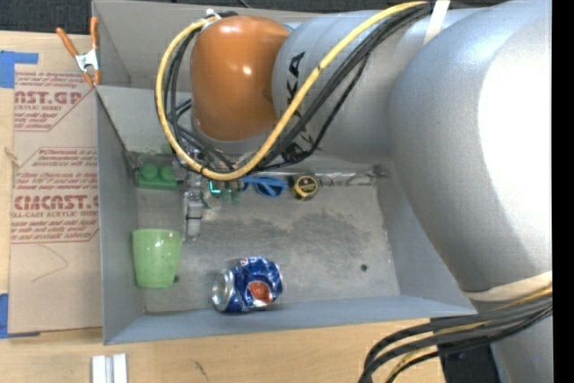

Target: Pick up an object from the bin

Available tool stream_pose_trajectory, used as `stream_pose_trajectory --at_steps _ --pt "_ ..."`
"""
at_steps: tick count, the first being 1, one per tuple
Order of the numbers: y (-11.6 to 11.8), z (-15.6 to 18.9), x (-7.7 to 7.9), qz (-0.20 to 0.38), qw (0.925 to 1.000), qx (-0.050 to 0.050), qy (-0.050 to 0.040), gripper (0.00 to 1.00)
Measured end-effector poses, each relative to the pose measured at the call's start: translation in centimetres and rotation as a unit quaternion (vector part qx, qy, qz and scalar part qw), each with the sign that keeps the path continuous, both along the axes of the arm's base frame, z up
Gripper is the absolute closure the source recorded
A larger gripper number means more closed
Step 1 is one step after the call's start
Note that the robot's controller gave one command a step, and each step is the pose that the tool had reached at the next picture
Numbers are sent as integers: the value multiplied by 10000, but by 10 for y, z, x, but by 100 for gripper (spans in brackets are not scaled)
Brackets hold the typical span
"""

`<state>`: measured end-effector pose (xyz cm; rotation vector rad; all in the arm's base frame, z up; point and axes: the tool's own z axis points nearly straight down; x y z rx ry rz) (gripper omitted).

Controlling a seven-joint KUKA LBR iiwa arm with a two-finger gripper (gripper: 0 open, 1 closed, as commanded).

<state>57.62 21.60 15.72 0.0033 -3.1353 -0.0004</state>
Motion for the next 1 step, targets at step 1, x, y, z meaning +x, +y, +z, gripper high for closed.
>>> stream_pose_trajectory --at_steps 1 --pt "31 -91 -60 1008 9949 -1 -4 0"
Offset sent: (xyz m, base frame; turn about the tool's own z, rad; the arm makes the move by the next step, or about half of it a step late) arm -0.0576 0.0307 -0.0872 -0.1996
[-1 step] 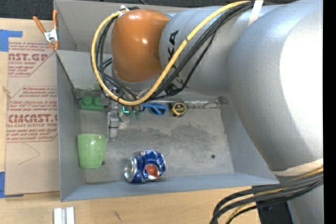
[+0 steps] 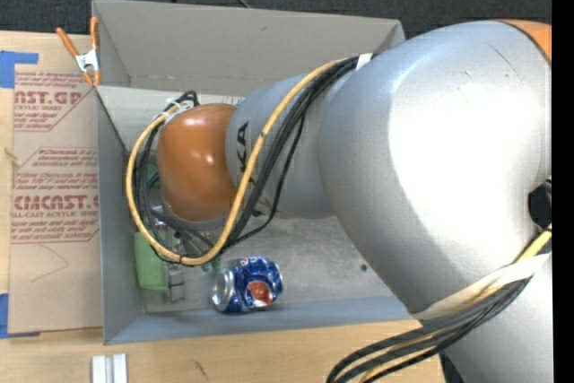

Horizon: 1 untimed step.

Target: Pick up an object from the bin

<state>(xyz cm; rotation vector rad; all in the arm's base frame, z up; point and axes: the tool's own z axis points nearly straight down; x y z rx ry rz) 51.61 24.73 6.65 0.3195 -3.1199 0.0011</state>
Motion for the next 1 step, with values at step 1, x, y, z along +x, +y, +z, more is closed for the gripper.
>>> stream_pose_trajectory --at_steps 1 --pt "-1 4 3 -15 10000 1 -17 100"
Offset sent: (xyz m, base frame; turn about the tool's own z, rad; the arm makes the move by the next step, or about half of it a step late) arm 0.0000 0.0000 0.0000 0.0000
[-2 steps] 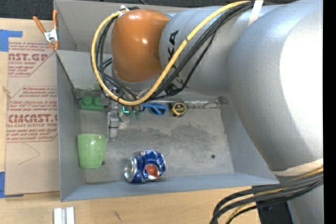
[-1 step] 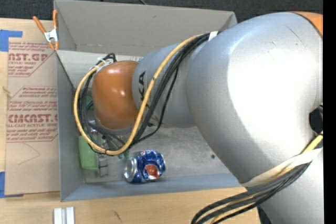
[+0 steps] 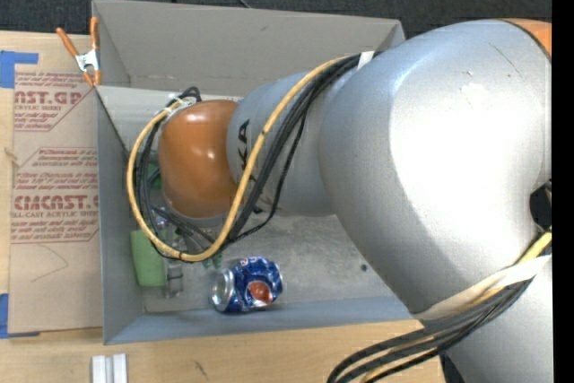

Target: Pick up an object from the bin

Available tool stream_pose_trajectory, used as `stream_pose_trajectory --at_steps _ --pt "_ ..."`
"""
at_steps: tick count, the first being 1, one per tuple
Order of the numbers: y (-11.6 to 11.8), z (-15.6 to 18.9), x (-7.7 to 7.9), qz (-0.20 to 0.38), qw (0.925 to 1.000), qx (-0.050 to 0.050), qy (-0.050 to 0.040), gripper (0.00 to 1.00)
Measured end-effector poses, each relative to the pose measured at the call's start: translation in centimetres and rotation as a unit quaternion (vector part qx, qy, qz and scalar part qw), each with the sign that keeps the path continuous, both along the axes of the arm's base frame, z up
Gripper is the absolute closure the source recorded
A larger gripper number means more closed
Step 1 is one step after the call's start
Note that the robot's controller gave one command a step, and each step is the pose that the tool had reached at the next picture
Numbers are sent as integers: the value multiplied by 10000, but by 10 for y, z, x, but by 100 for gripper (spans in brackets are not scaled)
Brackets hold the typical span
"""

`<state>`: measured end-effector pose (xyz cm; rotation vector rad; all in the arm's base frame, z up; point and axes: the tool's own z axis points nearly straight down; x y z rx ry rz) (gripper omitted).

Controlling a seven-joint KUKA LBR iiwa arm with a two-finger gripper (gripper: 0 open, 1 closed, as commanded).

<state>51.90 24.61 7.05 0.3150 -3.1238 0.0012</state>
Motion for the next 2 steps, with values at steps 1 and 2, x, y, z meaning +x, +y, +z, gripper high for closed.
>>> stream_pose_trajectory --at_steps 1,2 --pt "2 128 9 -64 10000 25 -55 100" --pt "-24 267 -17 29 10000 23 -64 100"
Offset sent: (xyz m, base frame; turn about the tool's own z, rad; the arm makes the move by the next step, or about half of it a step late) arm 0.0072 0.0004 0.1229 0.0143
